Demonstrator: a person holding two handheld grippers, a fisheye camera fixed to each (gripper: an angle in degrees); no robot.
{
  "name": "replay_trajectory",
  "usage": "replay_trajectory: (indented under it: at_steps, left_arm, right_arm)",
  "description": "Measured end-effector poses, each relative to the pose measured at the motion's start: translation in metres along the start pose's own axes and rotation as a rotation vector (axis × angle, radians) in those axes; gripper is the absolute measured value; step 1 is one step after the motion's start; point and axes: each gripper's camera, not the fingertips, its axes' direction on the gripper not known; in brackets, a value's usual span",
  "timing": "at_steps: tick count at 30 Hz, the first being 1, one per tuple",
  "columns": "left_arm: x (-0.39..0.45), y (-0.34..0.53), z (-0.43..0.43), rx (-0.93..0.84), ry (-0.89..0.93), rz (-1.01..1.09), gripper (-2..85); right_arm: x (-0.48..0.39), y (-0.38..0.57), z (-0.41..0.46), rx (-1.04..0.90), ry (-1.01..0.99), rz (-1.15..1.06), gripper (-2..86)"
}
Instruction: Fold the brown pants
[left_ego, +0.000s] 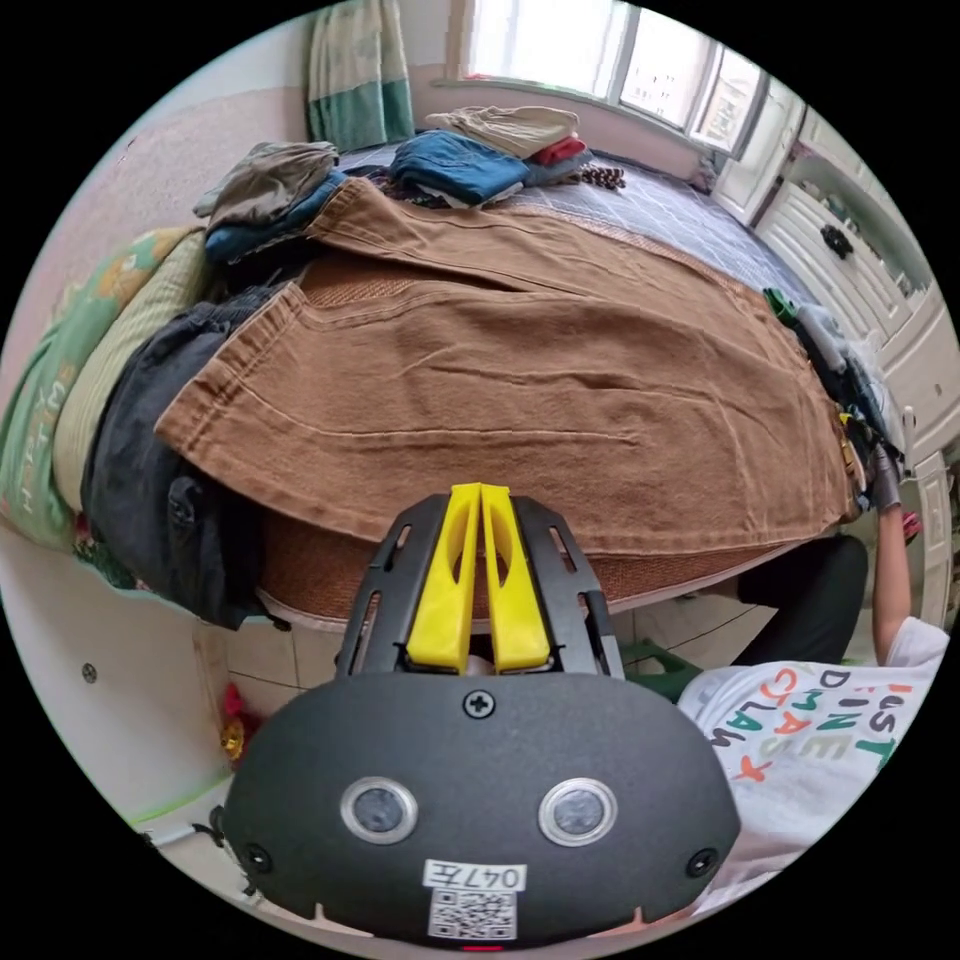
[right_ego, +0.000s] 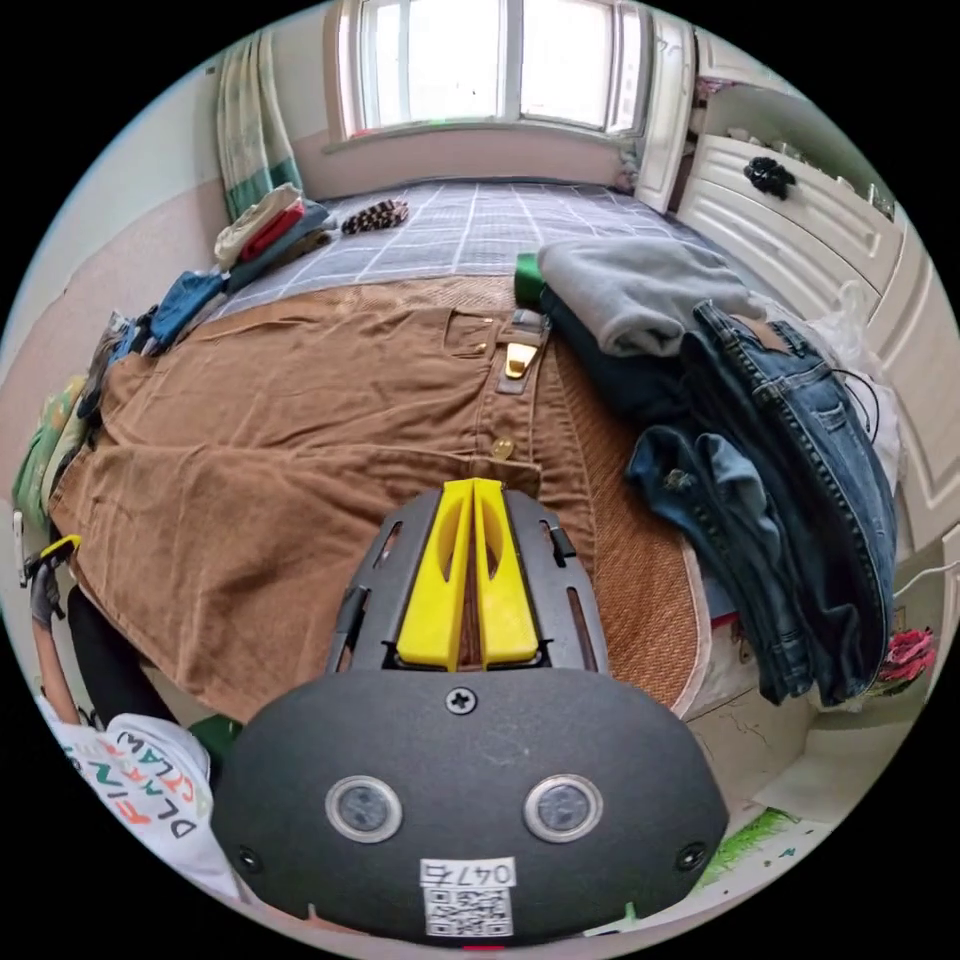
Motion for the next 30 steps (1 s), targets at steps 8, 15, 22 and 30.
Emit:
replay_trajectory:
  at_steps: [8,15,22,30]
  left_arm:
    - [0.007,-0.009,-0.002,-0.015,-0.039,0.027,-1.0]
    - [-0.015,0.0,-0.003,0.027,0.019,-0.02,-1.0]
    - [-0.029,0.011,-0.006,0.053,0.036,-0.019,-1.0]
    - [-0.052,0.023,-0.006,0.072,0.083,-0.047,-1.0]
  right_arm:
    - [0.032,-0.027,-0.015,-0.017,-0.15,0.044,-0.9]
    - [-0.001,0.009,-0.052,-0.078,-0.177,-0.115,0.6]
    - [-0.11,-0.004,-0.033,-0.184,0.144,-0.557,1.8]
    - [-0.156,-0.038,-0.017,-0.238,0.156,-0.698,1.0]
